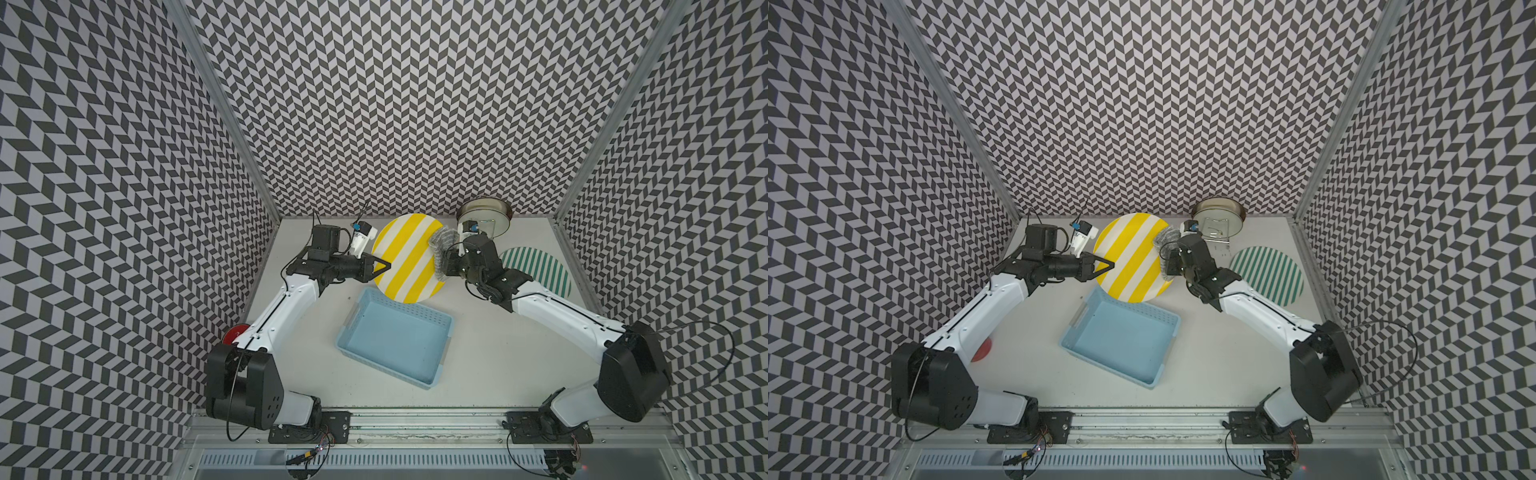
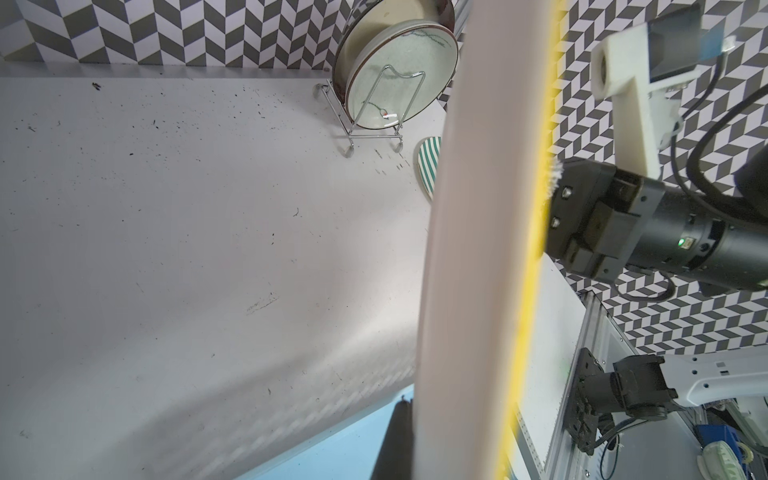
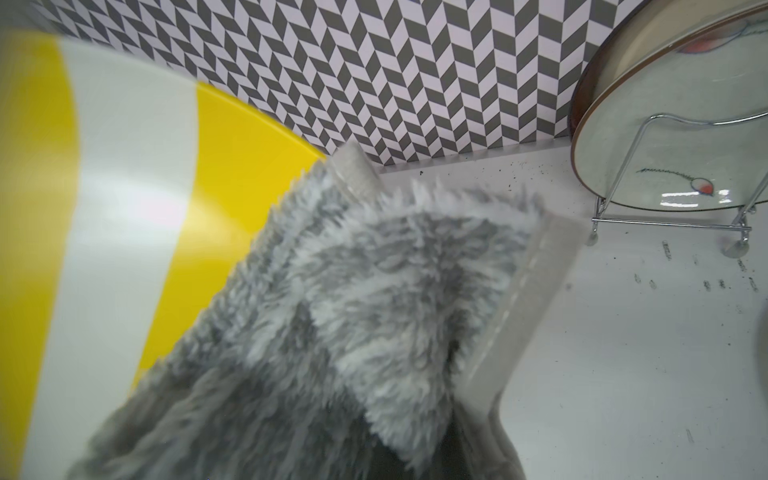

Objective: Wipe the wet plate dry
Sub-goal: Wipe the plate with towel.

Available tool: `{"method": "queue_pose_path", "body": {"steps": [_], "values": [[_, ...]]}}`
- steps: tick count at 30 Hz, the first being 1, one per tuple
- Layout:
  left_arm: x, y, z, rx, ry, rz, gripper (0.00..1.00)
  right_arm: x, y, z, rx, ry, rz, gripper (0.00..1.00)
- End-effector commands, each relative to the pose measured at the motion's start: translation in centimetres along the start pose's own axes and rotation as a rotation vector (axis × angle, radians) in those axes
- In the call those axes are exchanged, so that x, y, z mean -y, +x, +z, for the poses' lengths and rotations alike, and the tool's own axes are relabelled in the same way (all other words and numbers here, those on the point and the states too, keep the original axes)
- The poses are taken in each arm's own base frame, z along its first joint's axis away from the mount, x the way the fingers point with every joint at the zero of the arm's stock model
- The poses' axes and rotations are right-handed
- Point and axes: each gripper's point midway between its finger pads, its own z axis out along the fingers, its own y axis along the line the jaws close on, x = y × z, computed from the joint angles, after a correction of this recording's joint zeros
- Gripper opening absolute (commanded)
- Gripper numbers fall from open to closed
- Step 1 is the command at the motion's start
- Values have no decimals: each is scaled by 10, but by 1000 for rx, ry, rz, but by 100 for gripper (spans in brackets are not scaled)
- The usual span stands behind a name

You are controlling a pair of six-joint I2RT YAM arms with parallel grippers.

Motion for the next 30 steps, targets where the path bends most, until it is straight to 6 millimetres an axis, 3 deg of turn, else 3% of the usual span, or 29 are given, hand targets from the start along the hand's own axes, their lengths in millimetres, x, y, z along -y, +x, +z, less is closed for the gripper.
{"method": "queue_pose_path", "body": {"steps": [1,6,9,12,15,19,22,30], "values": [[58,-28,-16,90,202,178,0,-52,15,-4,-18,-154,-72,0],[57,-28,-15,91,200,177,0,-127,40,-13,-48,-319,-159,0],[56,-28,-15,90,200,175,0,-159,56,-17,-74,-381,-192,0],[57,-28,-15,92,200,176,0,-175,65,-17,-93,-415,-203,0],[57,-28,-15,91,201,172,0,-177,70,-13,-107,-417,-200,0],[57,-29,-15,93,201,176,0,-162,76,-6,-115,-349,-198,0],[58,-30,-16,93,204,175,0,-135,81,1,-121,-241,-175,0],[62,-32,-19,97,205,196,0,-34,75,3,-138,-73,-15,0]]}}
